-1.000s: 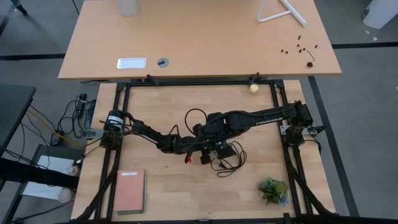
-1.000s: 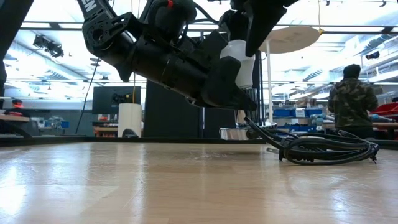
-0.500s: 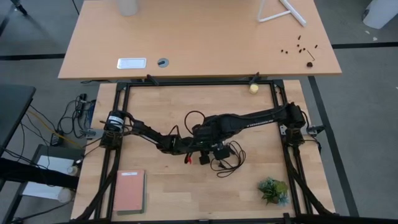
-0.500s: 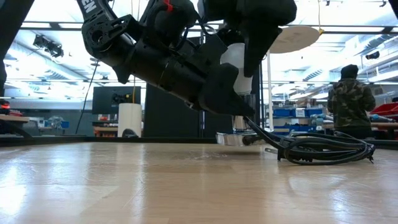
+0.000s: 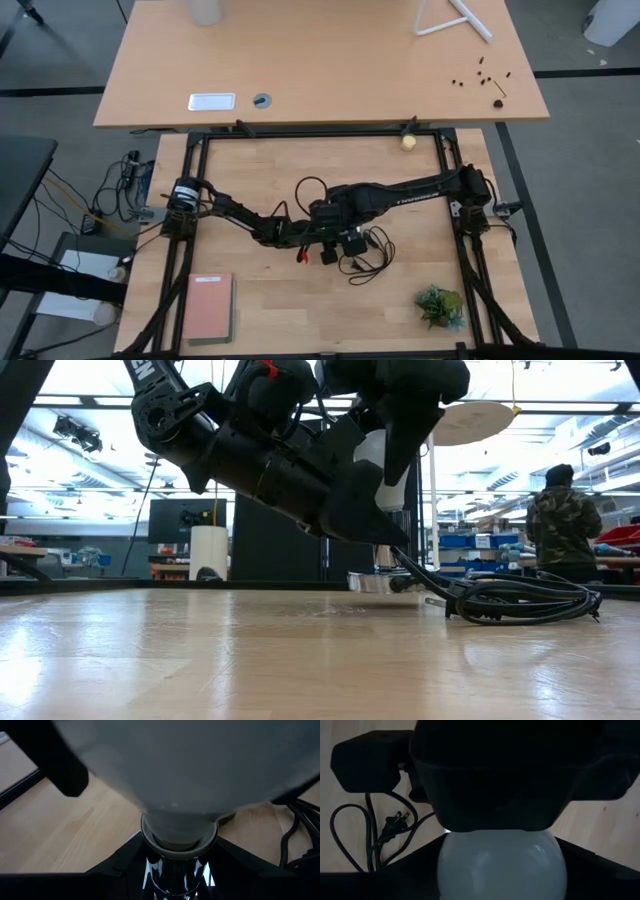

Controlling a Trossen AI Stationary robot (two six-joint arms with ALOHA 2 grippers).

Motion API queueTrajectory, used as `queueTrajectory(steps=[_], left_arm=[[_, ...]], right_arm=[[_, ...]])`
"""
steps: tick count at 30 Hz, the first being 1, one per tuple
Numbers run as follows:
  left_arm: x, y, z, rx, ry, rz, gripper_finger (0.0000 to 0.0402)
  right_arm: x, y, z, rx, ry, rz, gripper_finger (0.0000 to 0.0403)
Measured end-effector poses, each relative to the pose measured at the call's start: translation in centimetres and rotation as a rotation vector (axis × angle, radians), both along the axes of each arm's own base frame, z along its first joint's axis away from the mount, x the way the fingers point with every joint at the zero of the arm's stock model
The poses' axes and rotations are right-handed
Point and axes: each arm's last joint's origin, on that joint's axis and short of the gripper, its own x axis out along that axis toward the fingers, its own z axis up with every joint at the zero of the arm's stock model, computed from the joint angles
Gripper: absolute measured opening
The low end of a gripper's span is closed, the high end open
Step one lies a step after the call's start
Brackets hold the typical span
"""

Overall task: Screw lightbulb
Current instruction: Insert the white lightbulb into the silver lamp

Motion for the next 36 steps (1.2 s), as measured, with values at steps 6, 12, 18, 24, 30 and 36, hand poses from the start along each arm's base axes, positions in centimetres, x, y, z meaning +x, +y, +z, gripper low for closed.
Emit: queueTrajectory(steps=[6, 12, 18, 24, 30, 36], left_arm=[[0.0, 0.0, 0.0, 0.000, -0.001, 0.000, 0.0188], [0.1, 0.1, 0.4, -0.005, -0.020, 0.007, 0.0188], [0.0, 0.1, 0.2, 0.003, -0.010, 0.000, 0.0188], [0.1, 0.1, 0.3, 0.009, -0.013, -0.002, 0.0188], [-0.1, 0.1, 0.0, 0.012, 0.018, -0.002, 0.0188], [-0.1, 0.1, -0.2, 0.013, 0.036, -0.002, 0.0207]], right_arm=[[-0.1, 0.0, 0.2, -0.001, -0.004, 0.000, 0.0274], [-0.8, -0.4, 1.7, 0.008, -0.043, -0.028, 0.0283], [-1.6, -0.5, 3.4, 0.017, -0.100, -0.034, 0.0288], [-2.1, -0.6, 4.2, 0.025, -0.126, -0.054, 0.0287], [-2.0, -0.9, 3.4, 0.064, -0.103, -0.071, 0.0287], [-1.8, -1.3, 1.6, 0.090, -0.096, -0.094, 0.0287]])
